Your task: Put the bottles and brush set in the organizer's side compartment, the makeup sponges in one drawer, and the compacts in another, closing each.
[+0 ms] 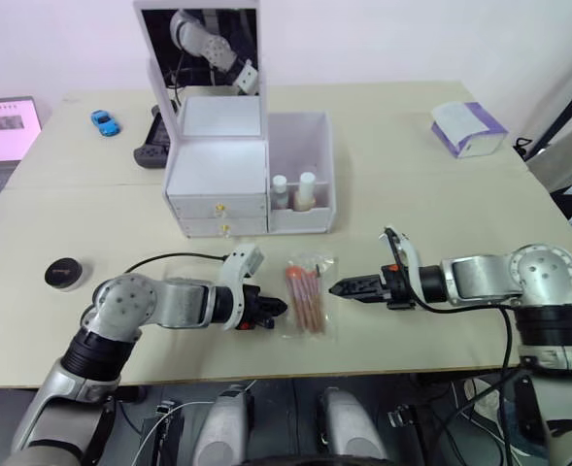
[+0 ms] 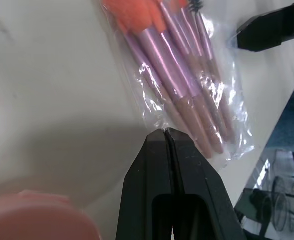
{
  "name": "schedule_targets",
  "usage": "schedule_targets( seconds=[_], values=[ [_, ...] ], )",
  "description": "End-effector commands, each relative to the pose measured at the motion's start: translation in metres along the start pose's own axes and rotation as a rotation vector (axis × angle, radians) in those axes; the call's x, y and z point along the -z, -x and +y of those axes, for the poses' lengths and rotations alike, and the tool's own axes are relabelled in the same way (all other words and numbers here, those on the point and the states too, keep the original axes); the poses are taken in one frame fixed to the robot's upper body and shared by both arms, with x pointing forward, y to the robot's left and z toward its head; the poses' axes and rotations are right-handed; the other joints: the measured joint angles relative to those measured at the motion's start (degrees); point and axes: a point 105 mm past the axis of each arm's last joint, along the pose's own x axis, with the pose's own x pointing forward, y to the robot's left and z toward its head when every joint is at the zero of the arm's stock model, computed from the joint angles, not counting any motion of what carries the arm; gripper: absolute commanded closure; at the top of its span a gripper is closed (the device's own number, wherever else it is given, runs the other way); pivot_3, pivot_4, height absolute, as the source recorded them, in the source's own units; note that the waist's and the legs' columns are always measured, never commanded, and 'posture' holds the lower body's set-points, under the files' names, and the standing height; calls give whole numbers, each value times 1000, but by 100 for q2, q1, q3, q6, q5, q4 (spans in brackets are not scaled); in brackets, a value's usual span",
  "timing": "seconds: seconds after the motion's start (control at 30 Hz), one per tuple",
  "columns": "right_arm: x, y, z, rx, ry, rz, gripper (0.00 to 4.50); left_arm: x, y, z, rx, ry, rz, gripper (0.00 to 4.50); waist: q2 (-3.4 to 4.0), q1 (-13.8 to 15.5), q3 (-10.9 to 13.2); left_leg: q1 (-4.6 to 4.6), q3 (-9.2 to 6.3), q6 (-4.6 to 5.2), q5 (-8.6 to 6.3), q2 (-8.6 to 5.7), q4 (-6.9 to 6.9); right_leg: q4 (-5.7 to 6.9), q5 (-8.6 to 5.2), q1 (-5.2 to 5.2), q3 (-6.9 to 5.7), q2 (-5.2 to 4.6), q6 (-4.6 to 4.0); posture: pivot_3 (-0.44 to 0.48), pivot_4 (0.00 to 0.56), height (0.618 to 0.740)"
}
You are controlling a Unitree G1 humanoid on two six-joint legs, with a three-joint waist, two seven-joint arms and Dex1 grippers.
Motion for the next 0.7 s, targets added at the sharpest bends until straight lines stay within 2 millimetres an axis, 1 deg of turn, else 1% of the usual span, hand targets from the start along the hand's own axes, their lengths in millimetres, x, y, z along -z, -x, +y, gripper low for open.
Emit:
schedule_targets(
  seconds=[0.03, 0.17, 0.33, 0.47, 0.6, 0.63, 0.67, 0.7],
  values=[
    [14, -25, -7, 25, -54, 56, 0, -4, 0, -3, 3, -18, -9, 4470, -17, -10, -19, 2, 0, 1, -1, 2, -1, 0, 0, 1, 0, 3, 0, 0, 150, 740],
    [17, -44, 5, -30, -66, 63, 0, -3, -1, -3, 1, -22, -8, 4470, -26, -13, -44, 11, -6, 6, -4, 14, -1, -1, 0, 8, 1, 19, -3, 0, 150, 740],
    [20, -55, 14, -60, -74, 67, 0, -2, -1, -2, -2, -24, -7, 4470, -22, -10, -48, 13, -9, 8, -5, 23, -3, 0, -1, 7, 2, 28, -9, 0, 150, 740],
    [16, -61, 16, -60, -72, 64, 0, -1, 0, -2, -4, -23, -6, 4470, -22, -17, -48, 13, -9, 10, -6, 24, -4, -1, -5, 6, 2, 29, -16, 0, 150, 740],
    [19, -66, 13, -58, -82, 96, 0, -1, 0, -2, -8, -26, -4, 4470, -22, -15, -48, 13, -9, 10, -6, 27, -5, -1, -8, 5, 3, 33, -28, 0, 150, 740],
    [20, -67, 13, -64, -81, 107, 605, -1, 0, -2, -9, -27, -4, 4500, -22, -13, -48, 13, -9, 10, -6, 27, -5, -1, -9, 5, 3, 33, -29, 0, 150, 740],
    [22, -68, 13, -70, -79, 115, 796, -1, 0, -2, -10, -28, -5, 4500, -22, -8, -48, 13, -9, 10, -6, 28, -6, -2, -9, 5, 3, 33, -30, 0, 150, 740],
    [22, -68, 14, -73, -80, 116, 1254, -1, 1, -1, -12, -29, -5, 4500, -22, -8, -48, 12, -9, 10, -6, 28, -6, -2, -9, 4, 3, 33, -30, 0, 150, 740]
  ],
)
